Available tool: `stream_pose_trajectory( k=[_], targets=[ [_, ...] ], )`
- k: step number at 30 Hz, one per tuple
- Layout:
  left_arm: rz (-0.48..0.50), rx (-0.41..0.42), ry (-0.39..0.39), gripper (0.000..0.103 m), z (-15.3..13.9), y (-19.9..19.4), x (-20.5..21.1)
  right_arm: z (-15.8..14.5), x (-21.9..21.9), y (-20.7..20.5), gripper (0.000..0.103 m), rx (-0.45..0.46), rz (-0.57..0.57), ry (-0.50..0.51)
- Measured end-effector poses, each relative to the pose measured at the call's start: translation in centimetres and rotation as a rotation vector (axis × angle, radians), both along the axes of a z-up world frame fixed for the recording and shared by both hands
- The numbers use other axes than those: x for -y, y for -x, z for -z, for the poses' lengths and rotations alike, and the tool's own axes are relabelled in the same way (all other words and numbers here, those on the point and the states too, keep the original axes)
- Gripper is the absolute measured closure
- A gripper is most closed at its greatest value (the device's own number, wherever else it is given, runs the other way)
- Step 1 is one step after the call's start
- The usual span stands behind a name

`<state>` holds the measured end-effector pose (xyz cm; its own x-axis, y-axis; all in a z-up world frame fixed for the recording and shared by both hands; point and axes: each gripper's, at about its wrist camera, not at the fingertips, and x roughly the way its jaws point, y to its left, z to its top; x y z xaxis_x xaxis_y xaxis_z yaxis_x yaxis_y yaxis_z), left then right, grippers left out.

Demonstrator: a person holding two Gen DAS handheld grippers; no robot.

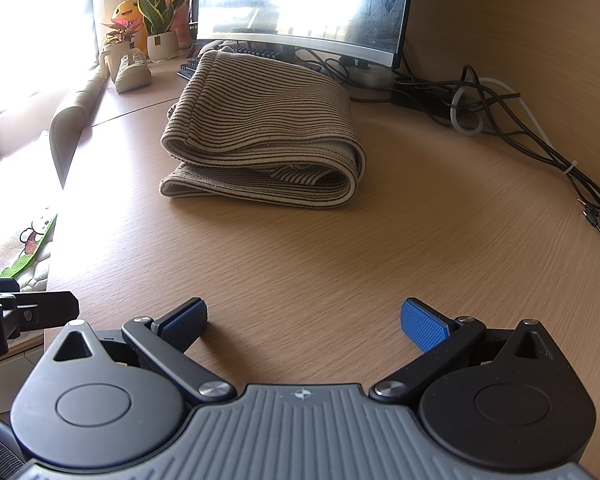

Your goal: Fold clothes

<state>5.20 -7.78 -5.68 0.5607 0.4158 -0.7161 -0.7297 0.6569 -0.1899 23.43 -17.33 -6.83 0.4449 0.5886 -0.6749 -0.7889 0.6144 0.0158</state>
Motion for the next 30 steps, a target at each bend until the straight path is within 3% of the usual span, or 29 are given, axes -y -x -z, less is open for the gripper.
stream_pose_trajectory(
  k=[30],
  targets=[
    [0.017,0.005,-0.049,0.000,-0.21,-0.19,0.20,0.07,0.12,-0.08,0.000,0.000,-0.004,0.000]
  ],
)
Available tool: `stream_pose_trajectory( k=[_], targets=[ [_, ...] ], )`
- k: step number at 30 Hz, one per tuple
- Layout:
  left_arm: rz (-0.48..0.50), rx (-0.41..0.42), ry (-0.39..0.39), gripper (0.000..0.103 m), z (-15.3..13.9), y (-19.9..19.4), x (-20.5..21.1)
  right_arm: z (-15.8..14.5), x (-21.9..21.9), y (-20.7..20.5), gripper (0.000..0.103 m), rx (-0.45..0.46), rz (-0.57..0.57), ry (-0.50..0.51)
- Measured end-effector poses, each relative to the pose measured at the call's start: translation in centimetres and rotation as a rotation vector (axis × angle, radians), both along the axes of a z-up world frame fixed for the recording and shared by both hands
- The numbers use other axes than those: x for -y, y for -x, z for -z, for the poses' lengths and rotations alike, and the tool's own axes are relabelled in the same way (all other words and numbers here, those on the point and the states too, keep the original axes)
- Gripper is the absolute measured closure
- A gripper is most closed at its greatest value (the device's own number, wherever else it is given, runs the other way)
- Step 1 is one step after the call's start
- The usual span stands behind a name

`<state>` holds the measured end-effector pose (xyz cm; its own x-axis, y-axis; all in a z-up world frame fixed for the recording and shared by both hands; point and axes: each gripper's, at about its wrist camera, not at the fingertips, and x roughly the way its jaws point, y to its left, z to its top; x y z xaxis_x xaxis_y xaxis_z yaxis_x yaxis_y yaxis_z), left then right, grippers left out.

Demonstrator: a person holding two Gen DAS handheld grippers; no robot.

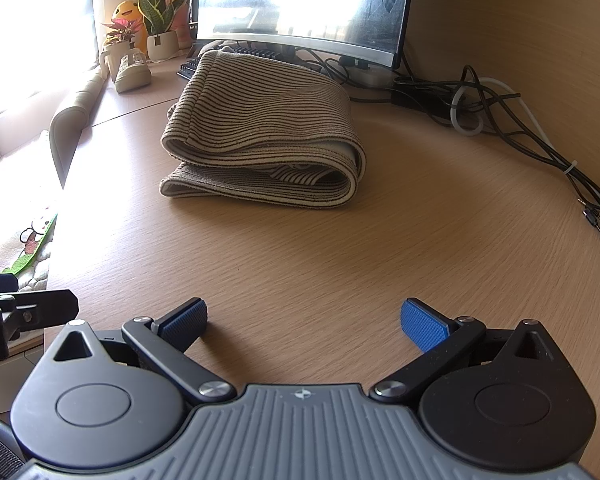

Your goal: Fold clothes

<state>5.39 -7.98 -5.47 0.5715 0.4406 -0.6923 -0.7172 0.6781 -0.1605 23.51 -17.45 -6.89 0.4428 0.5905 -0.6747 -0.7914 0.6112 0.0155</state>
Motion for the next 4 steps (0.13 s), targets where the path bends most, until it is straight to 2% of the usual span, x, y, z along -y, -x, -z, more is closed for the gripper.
stream_pose_trajectory(
  k=[4],
  targets=[
    [0.006,0.000,-0.018,0.000,-0.36,-0.31,-0.23,0.01,0.02,-0.03,0.000,0.001,-0.002,0.002]
  ],
)
